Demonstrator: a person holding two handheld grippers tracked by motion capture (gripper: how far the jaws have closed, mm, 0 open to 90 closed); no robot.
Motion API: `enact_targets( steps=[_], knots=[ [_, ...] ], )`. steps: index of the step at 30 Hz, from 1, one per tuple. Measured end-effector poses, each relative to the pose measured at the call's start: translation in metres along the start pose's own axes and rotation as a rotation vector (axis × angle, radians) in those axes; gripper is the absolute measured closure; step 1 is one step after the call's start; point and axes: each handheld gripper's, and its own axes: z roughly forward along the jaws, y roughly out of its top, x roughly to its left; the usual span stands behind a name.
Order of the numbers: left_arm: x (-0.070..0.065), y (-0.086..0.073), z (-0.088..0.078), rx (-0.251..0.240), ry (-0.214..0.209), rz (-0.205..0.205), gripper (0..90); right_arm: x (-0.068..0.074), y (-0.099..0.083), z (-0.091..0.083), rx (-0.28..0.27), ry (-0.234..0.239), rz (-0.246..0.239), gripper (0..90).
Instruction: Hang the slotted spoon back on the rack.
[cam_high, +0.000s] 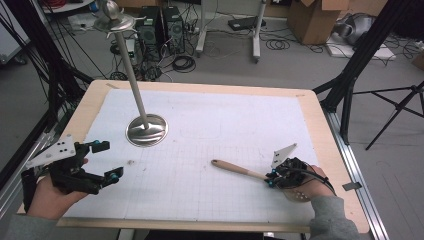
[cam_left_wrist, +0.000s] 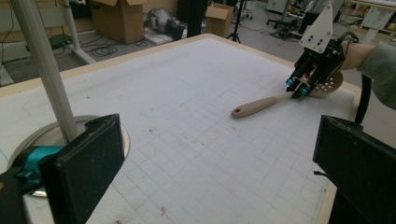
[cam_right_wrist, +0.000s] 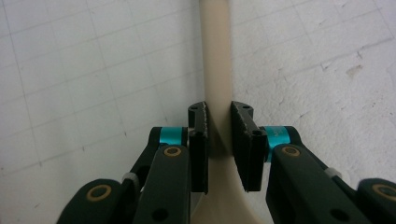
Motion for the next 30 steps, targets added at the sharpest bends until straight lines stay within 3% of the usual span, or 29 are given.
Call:
enact_targets(
  steps=[12, 18, 25, 30],
  knots=[
    [0.001, 0.002, -0.003, -0.008, 0.001, 0.002, 2.4, -0.001, -0.003, -0.003, -0.046, -0.005, 0.026, 77.9],
    [0.000, 0.003, -0.004, -0.014, 0.000, 0.003, 2.4, -0.001, -0.003, -0.012, -0.124, -0.002, 0.036, 78.0],
    [-0.002, 0.004, -0.005, -0.018, -0.002, 0.008, 2.4, 0.000, -0.004, -0.017, -0.152, 0.002, 0.055, 78.0],
    [-0.002, 0.005, -0.007, -0.031, -0.008, 0.006, 2.4, -0.001, -0.003, -0.023, -0.207, 0.005, 0.092, 78.0]
  ],
)
